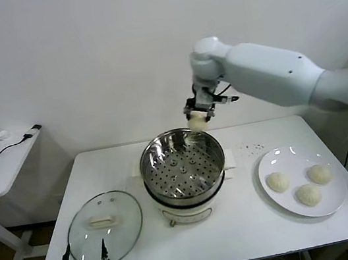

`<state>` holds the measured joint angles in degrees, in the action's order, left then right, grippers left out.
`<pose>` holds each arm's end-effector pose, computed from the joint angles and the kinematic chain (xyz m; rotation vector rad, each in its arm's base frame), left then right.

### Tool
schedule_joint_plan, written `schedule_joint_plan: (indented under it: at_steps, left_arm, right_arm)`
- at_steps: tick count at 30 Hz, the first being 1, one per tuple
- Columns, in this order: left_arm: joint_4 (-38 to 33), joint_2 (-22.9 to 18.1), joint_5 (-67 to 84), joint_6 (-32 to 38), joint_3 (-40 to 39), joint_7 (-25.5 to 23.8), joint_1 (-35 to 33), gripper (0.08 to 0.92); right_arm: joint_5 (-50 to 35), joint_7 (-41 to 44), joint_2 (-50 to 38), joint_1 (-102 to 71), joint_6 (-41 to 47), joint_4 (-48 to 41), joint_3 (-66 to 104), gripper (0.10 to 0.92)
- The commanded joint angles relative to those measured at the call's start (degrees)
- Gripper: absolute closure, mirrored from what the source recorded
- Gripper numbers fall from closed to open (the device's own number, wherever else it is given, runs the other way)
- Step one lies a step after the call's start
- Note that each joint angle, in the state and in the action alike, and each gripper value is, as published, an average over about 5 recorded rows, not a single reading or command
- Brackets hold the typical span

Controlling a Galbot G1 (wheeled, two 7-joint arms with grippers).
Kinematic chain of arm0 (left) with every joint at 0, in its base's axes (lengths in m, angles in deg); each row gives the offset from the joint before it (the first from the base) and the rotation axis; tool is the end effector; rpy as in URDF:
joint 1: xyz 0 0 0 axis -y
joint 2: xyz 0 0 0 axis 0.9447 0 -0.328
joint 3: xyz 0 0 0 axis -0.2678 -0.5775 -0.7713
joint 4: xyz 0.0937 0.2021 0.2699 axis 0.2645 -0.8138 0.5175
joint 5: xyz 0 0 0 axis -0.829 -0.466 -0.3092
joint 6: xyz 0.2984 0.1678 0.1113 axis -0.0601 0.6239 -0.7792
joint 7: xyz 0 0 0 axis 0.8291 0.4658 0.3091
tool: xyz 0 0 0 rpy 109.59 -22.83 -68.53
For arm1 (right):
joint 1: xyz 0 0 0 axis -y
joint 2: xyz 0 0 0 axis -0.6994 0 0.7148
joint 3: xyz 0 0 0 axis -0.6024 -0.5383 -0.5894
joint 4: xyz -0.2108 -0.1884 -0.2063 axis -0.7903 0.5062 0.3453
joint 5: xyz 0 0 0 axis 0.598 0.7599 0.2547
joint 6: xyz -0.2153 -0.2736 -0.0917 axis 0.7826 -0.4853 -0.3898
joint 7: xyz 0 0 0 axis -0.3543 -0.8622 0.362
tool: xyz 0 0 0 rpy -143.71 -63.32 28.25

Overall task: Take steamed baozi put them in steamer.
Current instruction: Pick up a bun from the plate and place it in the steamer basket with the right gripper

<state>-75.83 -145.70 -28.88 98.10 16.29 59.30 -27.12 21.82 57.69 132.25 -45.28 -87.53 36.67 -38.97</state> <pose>0.0856 0.0608 -0.3449 0.2104 -2.9417 -0.3556 0.5936 0.1611 -0.0206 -1.8190 0.1876 -2.5311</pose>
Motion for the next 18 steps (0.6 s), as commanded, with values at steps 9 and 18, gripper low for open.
schedule_joint_plan:
  at_steps: [9,18]
  left_arm:
    - [0.4,0.4,0.1,-0.6,0.2,0.0,-0.2,0.177]
    - [1.1,0.8,0.3,-0.4,0.2,0.1,-0.5,0.177]
  right_arm:
    - [12.7,-3.2,8.8,-9.0,-7.5,-9.3,2.8,0.423]
    - [9.7,-2.2,8.4,-10.4,-6.2,-11.3,1.2,0.423]
